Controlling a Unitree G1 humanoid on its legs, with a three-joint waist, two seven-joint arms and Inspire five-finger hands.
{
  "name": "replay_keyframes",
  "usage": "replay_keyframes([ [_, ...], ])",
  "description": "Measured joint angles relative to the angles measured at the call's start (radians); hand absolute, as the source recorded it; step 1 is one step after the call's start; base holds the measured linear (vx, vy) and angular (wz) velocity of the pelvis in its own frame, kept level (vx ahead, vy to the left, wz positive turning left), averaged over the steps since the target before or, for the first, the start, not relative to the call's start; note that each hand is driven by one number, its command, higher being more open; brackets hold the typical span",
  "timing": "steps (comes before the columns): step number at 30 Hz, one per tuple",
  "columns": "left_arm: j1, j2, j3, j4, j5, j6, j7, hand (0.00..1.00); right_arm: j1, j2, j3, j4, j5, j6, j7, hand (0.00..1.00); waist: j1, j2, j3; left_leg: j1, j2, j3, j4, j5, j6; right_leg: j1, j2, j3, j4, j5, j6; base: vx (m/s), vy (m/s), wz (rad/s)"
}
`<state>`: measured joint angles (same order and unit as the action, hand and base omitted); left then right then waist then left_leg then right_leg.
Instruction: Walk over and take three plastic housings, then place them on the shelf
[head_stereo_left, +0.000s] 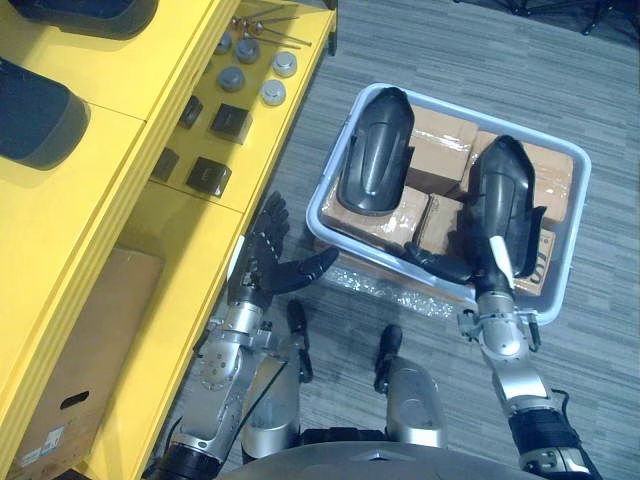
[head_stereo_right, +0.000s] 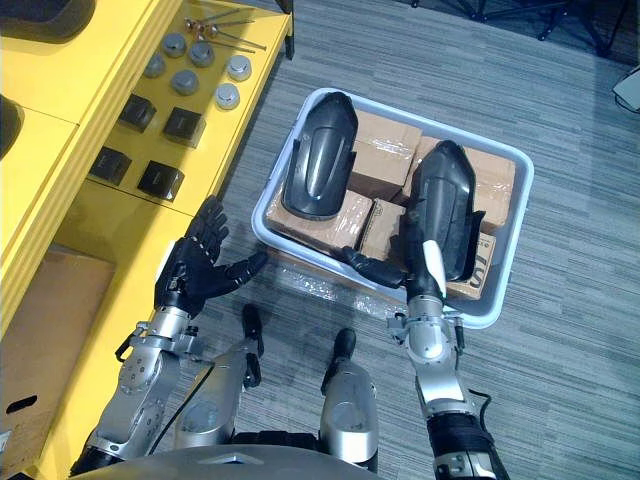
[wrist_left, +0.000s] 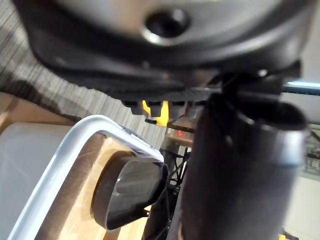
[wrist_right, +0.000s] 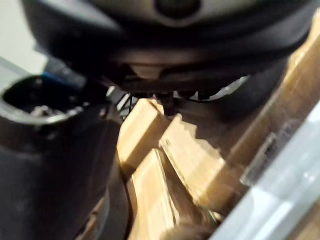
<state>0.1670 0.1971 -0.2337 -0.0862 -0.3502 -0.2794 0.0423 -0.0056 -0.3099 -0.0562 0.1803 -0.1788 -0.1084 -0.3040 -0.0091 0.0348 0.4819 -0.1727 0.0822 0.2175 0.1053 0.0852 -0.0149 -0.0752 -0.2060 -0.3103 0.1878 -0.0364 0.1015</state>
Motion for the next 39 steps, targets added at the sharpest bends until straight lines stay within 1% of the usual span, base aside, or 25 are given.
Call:
replay_keyframes([
  [1,0.001,-0.003,0.004,-0.002,-0.001,0.000,-0.003,1.00,0.000,0.000,-0.016,-0.022,0.001,-0.011,-0.033,1.00,-0.002,0.000,0.000,0.000,0.000,0.002,0.002,-0.002,0.001,0.000,0.000,0.001,-0.001,0.000,0.000,0.02,0.008,-0.08],
  [3,0.000,-0.004,0.006,-0.004,-0.002,0.000,-0.017,1.00,-0.003,0.000,-0.064,-0.079,0.007,-0.060,-0.114,1.00,-0.013,0.000,0.000,-0.011,0.001,0.006,0.021,-0.014,0.000,-0.005,0.001,0.008,-0.001,0.001,0.001,0.02,0.008,-0.06],
  [4,-0.001,-0.004,0.005,-0.004,-0.002,0.001,-0.022,1.00,-0.005,0.000,-0.075,-0.093,0.008,-0.073,-0.135,1.00,-0.017,0.000,0.000,-0.014,0.002,0.007,0.027,-0.017,0.001,-0.005,0.001,0.008,-0.002,0.001,0.001,0.02,0.010,-0.06],
  [6,-0.001,-0.006,0.002,-0.004,-0.002,0.004,-0.042,1.00,-0.009,0.000,-0.104,-0.143,0.008,-0.114,-0.211,1.00,-0.025,0.000,0.000,-0.015,0.002,0.011,0.034,-0.025,0.001,-0.005,0.001,0.013,-0.005,0.002,0.003,0.04,0.005,-0.07],
  [7,-0.003,-0.008,0.001,-0.004,-0.002,0.004,-0.050,1.00,-0.009,0.000,-0.118,-0.156,0.008,-0.124,-0.238,1.00,-0.027,-0.001,0.000,-0.015,0.002,0.012,0.034,-0.026,0.001,-0.005,0.001,0.014,-0.008,0.003,0.004,0.03,0.000,-0.04],
  [10,-0.004,-0.012,-0.002,-0.004,-0.003,0.004,-0.060,1.00,-0.006,0.000,-0.141,-0.157,0.009,-0.116,-0.273,1.00,-0.028,-0.002,-0.001,-0.015,0.002,0.012,0.035,-0.026,0.000,-0.003,0.001,0.014,-0.012,0.003,0.004,0.00,0.000,0.00],
  [12,-0.003,-0.012,-0.003,-0.004,-0.010,0.004,-0.065,1.00,-0.003,0.000,-0.156,-0.156,0.010,-0.096,-0.274,1.00,-0.030,-0.002,-0.001,-0.016,0.001,0.013,0.035,-0.027,0.000,-0.002,0.001,0.014,-0.013,0.003,0.004,0.00,0.000,0.00],
  [13,-0.005,-0.012,-0.003,-0.004,-0.010,0.004,-0.070,1.00,-0.004,0.000,-0.172,-0.147,0.035,-0.067,-0.271,1.00,-0.032,-0.002,-0.001,-0.016,0.001,0.012,0.035,-0.027,0.000,-0.002,0.001,0.014,-0.014,0.003,0.004,0.00,0.000,0.00],
  [15,-0.006,-0.012,-0.003,-0.004,-0.010,0.004,-0.073,1.00,-0.007,0.000,-0.187,-0.131,0.045,-0.047,-0.265,1.00,-0.032,-0.002,-0.001,-0.020,0.001,0.011,0.037,-0.028,0.000,-0.003,0.000,0.013,-0.014,0.003,0.004,0.00,0.005,0.03],
  [16,-0.010,-0.012,-0.003,-0.004,-0.010,0.006,-0.078,1.00,-0.019,-0.001,-0.220,-0.081,0.046,-0.024,-0.256,1.00,-0.031,-0.002,-0.001,-0.031,0.002,0.007,0.051,-0.033,0.001,-0.006,0.001,0.009,-0.014,0.003,0.004,0.00,0.012,0.05],
  [17,-0.011,-0.012,-0.003,-0.004,-0.010,0.007,-0.078,1.00,-0.021,-0.001,-0.225,-0.071,0.047,-0.022,-0.254,1.00,-0.031,-0.002,-0.001,-0.031,0.002,0.007,0.051,-0.033,0.001,-0.006,0.001,0.009,-0.014,0.003,0.005,0.00,0.016,0.05],
  [19,-0.016,-0.011,-0.002,-0.004,-0.011,0.014,-0.080,1.00,-0.040,-0.009,-0.254,-0.011,0.051,0.006,-0.246,1.00,-0.027,-0.002,-0.001,-0.036,0.000,0.005,0.054,-0.033,0.002,-0.008,-0.001,0.008,-0.014,0.004,0.006,0.00,0.000,0.00],
  [21,-0.031,0.002,-0.007,-0.003,-0.034,0.022,-0.089,1.00,-0.081,-0.044,-0.268,0.081,0.098,0.053,-0.240,1.00,-0.025,-0.001,-0.001,-0.059,0.001,0.002,0.065,-0.036,0.005,-0.024,0.000,0.008,-0.014,0.006,0.008,-0.01,0.008,0.02],
  [22,-0.038,0.004,-0.010,-0.003,-0.041,0.023,-0.091,1.00,-0.092,-0.056,-0.270,0.106,0.113,0.063,-0.235,1.00,-0.025,-0.001,-0.002,-0.065,0.000,0.001,0.066,-0.036,0.005,-0.030,0.000,0.008,-0.014,0.007,0.009,-0.02,0.015,0.03],
  [24,-0.050,0.019,-0.028,0.001,-0.043,0.027,-0.095,1.00,-0.141,-0.096,-0.272,0.209,0.154,0.103,-0.219,1.00,-0.020,0.000,-0.002,-0.081,-0.001,-0.004,0.067,-0.034,0.008,-0.041,0.000,0.004,-0.014,0.009,0.010,0.00,0.013,0.06],
  [25,-0.054,0.020,-0.031,0.001,-0.043,0.028,-0.097,1.00,-0.156,-0.104,-0.273,0.231,0.161,0.110,-0.217,1.00,-0.020,0.000,-0.002,-0.085,-0.002,-0.006,0.067,-0.033,0.009,-0.045,0.000,0.003,-0.013,0.009,0.009,0.00,0.007,0.10],
  [29,-0.086,0.015,-0.049,0.035,-0.048,0.042,-0.097,1.00,-0.274,-0.201,-0.272,0.376,0.211,0.148,-0.183,1.00,-0.017,0.023,-0.005,-0.129,-0.002,-0.026,0.087,-0.031,0.011,-0.072,-0.001,-0.014,-0.005,0.009,0.008,0.01,0.007,0.11],
  [31,-0.123,0.013,-0.059,0.082,-0.050,0.042,-0.096,1.00,-0.354,-0.270,-0.267,0.466,0.259,0.168,-0.166,1.00,-0.006,0.040,-0.006,-0.149,-0.001,-0.032,0.096,-0.030,0.013,-0.090,-0.001,-0.018,0.007,0.006,0.005,0.01,0.003,0.08],
  [33,-0.137,0.006,-0.069,0.105,-0.051,0.042,-0.095,1.00,-0.408,-0.316,-0.263,0.530,0.283,0.172,-0.153,1.00,0.006,0.054,-0.006,-0.165,-0.001,-0.038,0.102,-0.029,0.014,-0.108,-0.004,-0.018,0.024,0.001,0.000,0.00,0.005,0.07],
  [34,-0.137,0.003,-0.069,0.108,-0.052,0.042,-0.095,1.00,-0.428,-0.326,-0.259,0.548,0.286,0.174,-0.149,1.00,0.008,0.057,-0.007,-0.172,-0.002,-0.041,0.103,-0.028,0.015,-0.116,-0.005,-0.019,0.032,-0.002,0.000,-0.01,0.004,0.11],
  [38,-0.142,-0.007,-0.077,0.138,-0.085,0.042,-0.094,1.00,-0.518,-0.377,-0.219,0.648,0.314,0.184,-0.126,1.00,0.016,0.071,-0.006,-0.204,-0.007,-0.070,0.122,-0.023,0.016,-0.153,-0.019,-0.042,0.102,-0.039,-0.007,-0.02,-0.006,0.20],
  [39,-0.153,-0.013,-0.086,0.153,-0.085,0.041,-0.093,1.00,-0.535,-0.408,-0.202,0.671,0.315,0.192,-0.115,1.00,0.031,0.084,-0.006,-0.215,-0.009,-0.076,0.124,-0.018,0.016,-0.166,-0.023,-0.045,0.119,-0.046,-0.008,-0.04,-0.005,0.19],
])
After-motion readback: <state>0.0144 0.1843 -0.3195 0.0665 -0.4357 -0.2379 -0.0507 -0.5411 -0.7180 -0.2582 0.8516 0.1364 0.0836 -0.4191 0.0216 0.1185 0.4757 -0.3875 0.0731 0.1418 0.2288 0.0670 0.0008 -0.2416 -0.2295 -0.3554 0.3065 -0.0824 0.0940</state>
